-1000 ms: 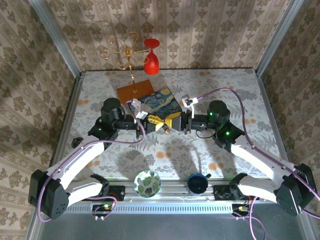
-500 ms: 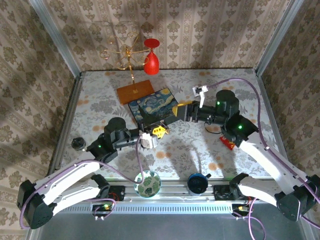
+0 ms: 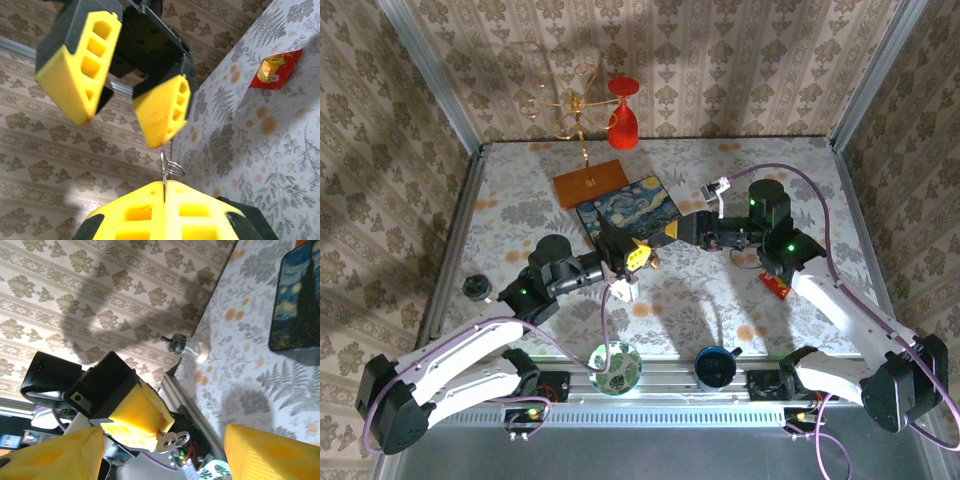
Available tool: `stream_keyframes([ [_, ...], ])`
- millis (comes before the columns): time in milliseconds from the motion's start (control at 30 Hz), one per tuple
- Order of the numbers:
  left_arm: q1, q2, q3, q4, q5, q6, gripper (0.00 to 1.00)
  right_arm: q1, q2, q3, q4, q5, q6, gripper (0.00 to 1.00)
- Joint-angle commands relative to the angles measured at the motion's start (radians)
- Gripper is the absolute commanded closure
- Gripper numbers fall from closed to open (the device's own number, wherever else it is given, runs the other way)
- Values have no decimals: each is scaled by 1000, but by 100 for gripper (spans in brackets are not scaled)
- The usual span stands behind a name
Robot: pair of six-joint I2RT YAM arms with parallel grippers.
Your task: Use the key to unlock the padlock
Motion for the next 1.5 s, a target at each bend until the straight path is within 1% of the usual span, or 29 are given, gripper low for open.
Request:
stream_keyframes([
  [0,2,7,46,36,44,50,100,11,33,-30,113,-76,92,34],
  [67,2,17,54,45,48,53,100,31,54,-40,148,-78,107,35],
  [167,2,38,62,63,46,58,100,67,85,-46,206,-69,129,41],
  [300,2,56,66,67,46,56,100,76,102,-67,346,-69,205,41],
  [400,2,57,67,73,43,52,100,77,104,-66,354,-66,214,41],
  [600,4,61,58,93,26,54,100,84,119,-66,386,-76,244,54],
  [700,7,65,56,94,12,60,100,85,118,-61,380,-80,244,62],
  [1000,32,43,34,95,6,47,100,65,92,-42,303,-82,203,73],
  [1300,52,26,21,84,6,41,100,42,58,-33,252,-81,176,79],
  [1467,52,27,21,79,9,44,100,41,55,-33,246,-78,176,80],
])
